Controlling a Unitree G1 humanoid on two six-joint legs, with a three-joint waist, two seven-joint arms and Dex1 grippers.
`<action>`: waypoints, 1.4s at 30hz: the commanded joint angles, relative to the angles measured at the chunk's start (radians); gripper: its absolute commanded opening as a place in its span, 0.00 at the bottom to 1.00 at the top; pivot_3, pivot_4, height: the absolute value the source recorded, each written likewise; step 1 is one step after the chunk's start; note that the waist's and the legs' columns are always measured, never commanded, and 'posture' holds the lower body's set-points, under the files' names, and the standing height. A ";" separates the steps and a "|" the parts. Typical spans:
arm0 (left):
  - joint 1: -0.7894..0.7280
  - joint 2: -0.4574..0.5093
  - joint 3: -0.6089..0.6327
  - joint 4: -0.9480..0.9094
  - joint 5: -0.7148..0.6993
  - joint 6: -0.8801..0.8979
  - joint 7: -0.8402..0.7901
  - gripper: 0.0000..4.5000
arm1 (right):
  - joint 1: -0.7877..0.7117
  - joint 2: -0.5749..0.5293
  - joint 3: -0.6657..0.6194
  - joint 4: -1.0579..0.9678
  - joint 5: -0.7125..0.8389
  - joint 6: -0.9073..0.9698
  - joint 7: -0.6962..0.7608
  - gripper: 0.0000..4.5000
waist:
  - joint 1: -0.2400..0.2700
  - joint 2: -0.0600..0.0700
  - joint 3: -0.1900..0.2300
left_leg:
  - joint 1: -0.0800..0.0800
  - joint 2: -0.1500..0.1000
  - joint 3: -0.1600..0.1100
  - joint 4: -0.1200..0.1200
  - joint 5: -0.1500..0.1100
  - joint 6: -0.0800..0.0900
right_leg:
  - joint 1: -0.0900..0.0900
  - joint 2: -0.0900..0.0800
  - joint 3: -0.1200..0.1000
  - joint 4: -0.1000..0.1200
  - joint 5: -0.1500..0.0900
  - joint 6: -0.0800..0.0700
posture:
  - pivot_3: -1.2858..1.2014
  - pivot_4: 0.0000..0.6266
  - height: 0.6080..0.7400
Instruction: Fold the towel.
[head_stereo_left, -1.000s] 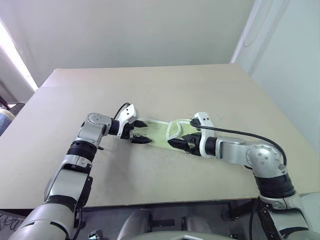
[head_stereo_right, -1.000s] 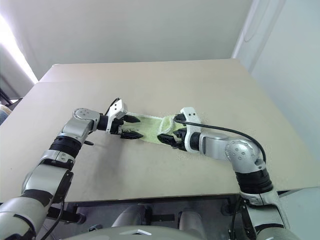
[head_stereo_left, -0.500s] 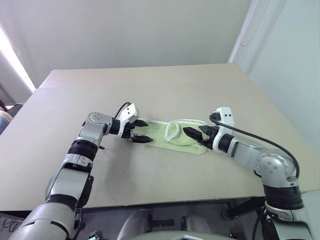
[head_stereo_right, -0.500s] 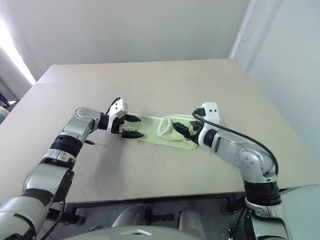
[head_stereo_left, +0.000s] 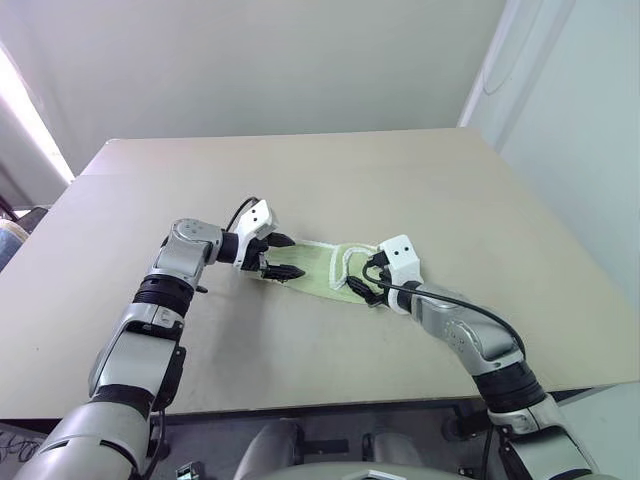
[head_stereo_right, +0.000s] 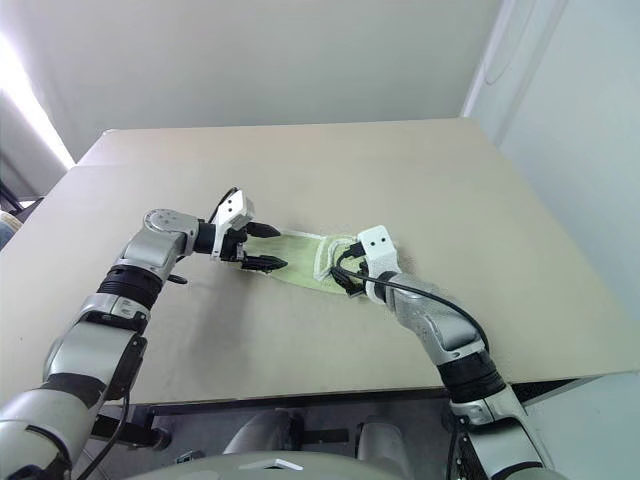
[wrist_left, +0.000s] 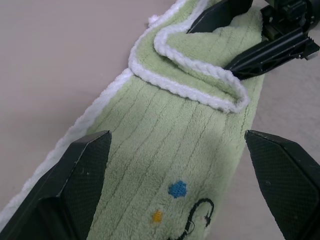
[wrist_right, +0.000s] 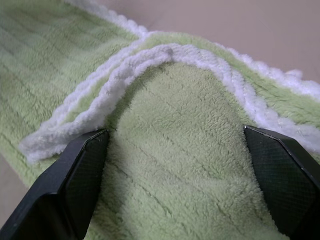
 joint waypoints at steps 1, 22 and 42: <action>-0.021 0.030 0.048 -0.024 -0.033 0.050 0.006 1.00 | 0.009 0.018 -0.004 -0.018 -0.037 -0.016 0.033 0.99 | 0.000 0.000 0.000 | 0.001 0.000 0.000 0.000 0.000 0.000 | 0.000 0.000 0.000 0.000 0.000 0.000 | 0.52 0.00 0.64; -0.264 0.105 0.133 0.363 -0.056 0.761 0.179 1.00 | -0.038 0.176 -0.308 -0.167 0.121 0.068 0.022 0.99 | -0.001 0.000 0.000 | 0.002 -0.001 -0.002 -0.002 -0.001 -0.002 | 0.000 0.001 0.000 0.001 0.000 0.000 | 0.52 0.00 0.64; -0.237 0.002 0.182 0.415 -0.054 0.792 0.333 1.00 | -0.023 0.177 -0.363 -0.188 0.125 0.118 -0.003 0.99 | 0.001 0.002 -0.001 | 0.010 0.000 -0.003 -0.013 -0.002 -0.003 | 0.004 -0.002 -0.001 0.000 0.002 -0.007 | 0.52 0.00 0.64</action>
